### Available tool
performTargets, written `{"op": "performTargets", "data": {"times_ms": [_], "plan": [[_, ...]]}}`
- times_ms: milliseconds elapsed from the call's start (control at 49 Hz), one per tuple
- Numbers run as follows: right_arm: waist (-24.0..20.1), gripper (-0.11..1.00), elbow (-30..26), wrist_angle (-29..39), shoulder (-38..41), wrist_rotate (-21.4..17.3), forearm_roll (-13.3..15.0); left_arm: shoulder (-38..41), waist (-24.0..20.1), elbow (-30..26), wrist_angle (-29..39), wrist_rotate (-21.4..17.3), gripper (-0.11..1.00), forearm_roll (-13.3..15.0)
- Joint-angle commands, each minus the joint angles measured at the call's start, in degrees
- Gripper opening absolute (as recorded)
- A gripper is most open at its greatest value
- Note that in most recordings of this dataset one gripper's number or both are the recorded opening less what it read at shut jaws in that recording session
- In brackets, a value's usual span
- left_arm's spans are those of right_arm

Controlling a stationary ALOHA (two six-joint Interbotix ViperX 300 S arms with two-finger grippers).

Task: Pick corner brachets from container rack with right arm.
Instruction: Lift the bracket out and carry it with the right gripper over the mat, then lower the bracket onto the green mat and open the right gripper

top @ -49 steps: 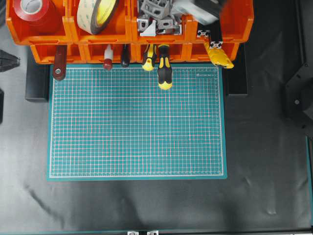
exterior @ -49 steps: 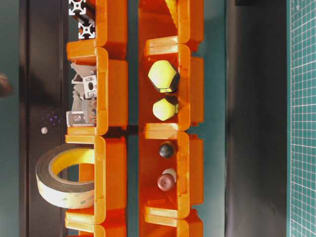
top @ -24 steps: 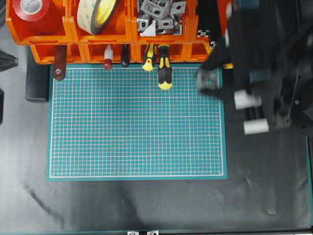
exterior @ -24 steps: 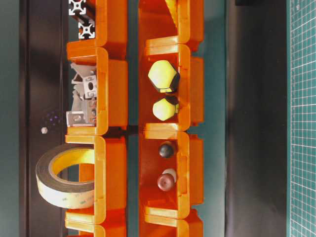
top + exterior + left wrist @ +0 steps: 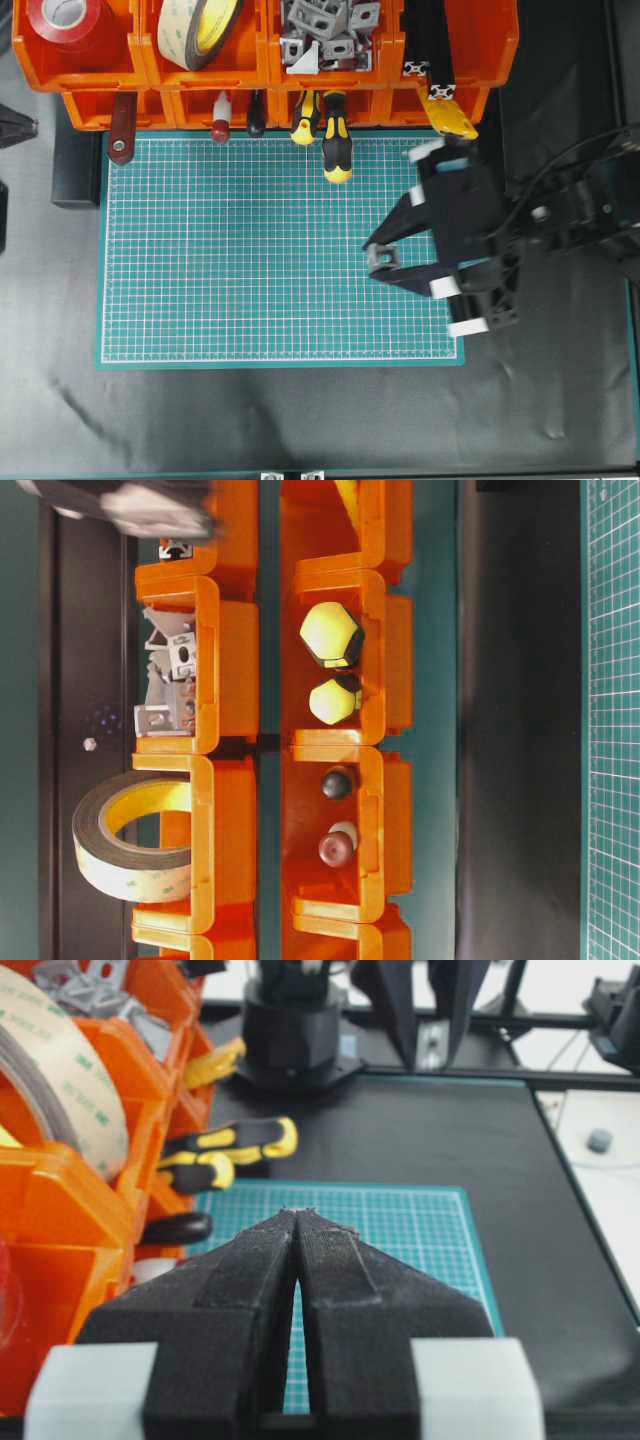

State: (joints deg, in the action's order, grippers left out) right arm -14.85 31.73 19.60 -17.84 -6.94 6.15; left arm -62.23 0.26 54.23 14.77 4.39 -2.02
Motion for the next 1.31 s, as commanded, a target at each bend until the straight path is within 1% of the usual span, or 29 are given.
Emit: {"op": "performTargets", "data": {"times_ms": [0, 163, 368, 449, 613, 776, 960, 1287], "plan": [[-0.2, 0.25, -0.7, -2.3, 3.2, 0.1, 0.1, 0.6, 0.6, -1.4, -0.1, -0.2, 0.01, -0.2], [0.0, 0.25, -2.3, -4.6, 10.2, 0.3, 0.4, 0.9, 0.7, -1.4, 0.1, -0.3, 0.01, -0.2], [0.4, 0.25, -4.1, -5.7, 16.2, 0.3, 2.6, 1.1, 0.7, -1.3, 0.1, -0.3, 0.01, -0.2], [0.4, 0.25, -4.0, -6.7, 17.1, 0.3, 3.3, 1.0, 0.6, -1.2, 0.1, -0.4, 0.01, -0.3], [-0.6, 0.25, -3.3, -8.0, 19.1, 0.1, 3.3, 1.1, 0.7, -1.2, 0.0, -0.4, 0.01, -0.2], [-2.0, 0.25, -4.6, -7.7, 21.7, 0.0, 3.3, 1.1, 0.9, -1.2, 0.0, -0.4, 0.01, -0.2], [-1.7, 0.25, -5.5, -7.3, 23.0, 0.0, 3.3, 1.1, 0.9, -1.1, 0.1, -0.6, 0.01, -0.2], [-1.6, 0.25, -5.5, -7.4, 24.5, 0.1, 3.3, 1.2, 0.8, -1.1, 0.0, -0.6, 0.01, -0.3]]}}
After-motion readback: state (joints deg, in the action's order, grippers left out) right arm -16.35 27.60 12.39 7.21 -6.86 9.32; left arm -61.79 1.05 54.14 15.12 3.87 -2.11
